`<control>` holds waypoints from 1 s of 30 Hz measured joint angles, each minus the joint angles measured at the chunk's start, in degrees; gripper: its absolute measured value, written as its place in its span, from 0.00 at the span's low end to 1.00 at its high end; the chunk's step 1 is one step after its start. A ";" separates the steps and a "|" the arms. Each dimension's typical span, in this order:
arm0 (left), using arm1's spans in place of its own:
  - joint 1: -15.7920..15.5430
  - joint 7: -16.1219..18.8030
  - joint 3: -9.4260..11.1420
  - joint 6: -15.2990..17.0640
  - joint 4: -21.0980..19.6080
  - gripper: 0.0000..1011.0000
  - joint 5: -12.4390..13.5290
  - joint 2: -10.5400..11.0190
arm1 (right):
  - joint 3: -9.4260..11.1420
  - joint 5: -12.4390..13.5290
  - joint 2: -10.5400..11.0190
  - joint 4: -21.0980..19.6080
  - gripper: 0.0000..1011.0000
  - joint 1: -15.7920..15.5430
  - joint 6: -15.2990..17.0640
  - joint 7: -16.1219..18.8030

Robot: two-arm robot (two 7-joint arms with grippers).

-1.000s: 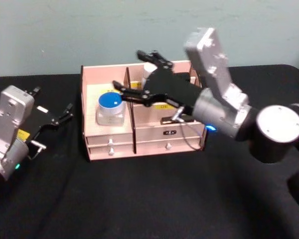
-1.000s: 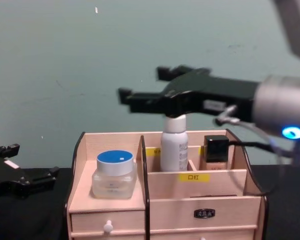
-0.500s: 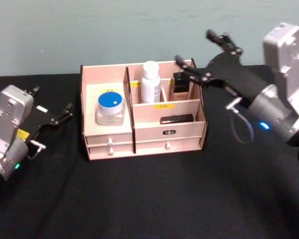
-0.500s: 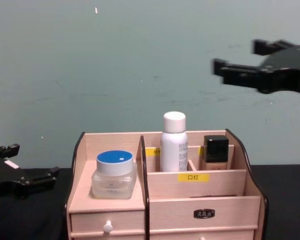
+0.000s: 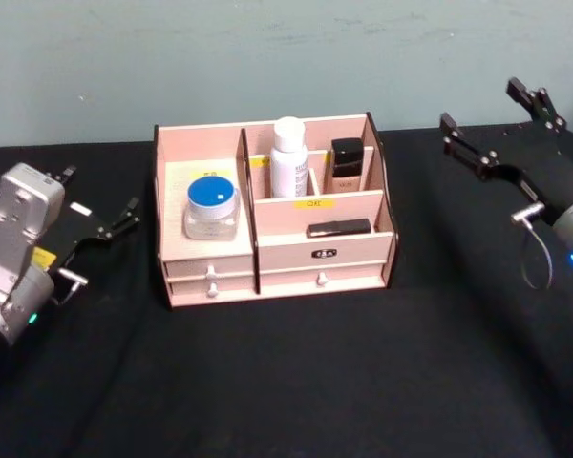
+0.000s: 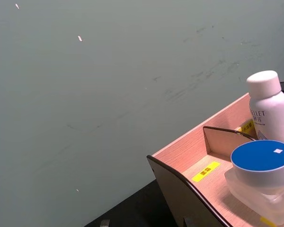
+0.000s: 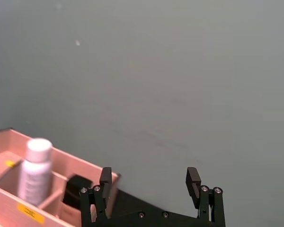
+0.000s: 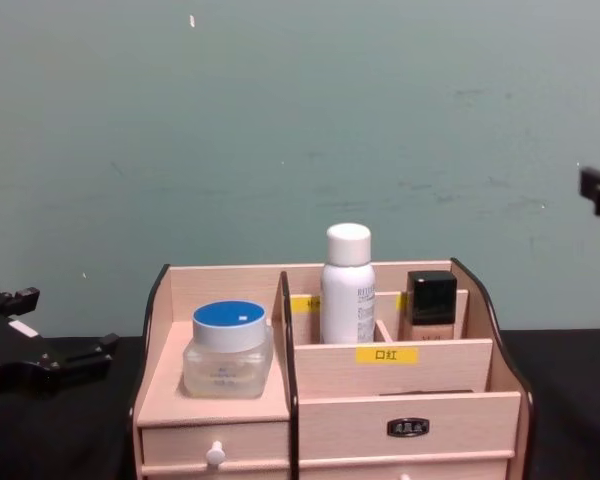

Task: Pick up the facial cleanser and watermelon frost from the table and place them into the tiered storage box.

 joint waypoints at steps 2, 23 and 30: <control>0.00 0.00 0.00 0.00 0.00 1.00 0.00 0.00 | 0.45 -0.24 -0.26 0.75 0.99 -0.28 -0.10 -0.29; 0.00 0.00 0.00 0.00 0.01 1.00 0.00 0.00 | 1.89 -1.27 -2.95 10.04 0.99 -0.17 0.84 2.23; 0.00 0.00 0.00 0.00 0.00 1.00 0.00 0.00 | 1.89 -1.24 -2.88 9.77 0.99 -0.20 0.81 2.12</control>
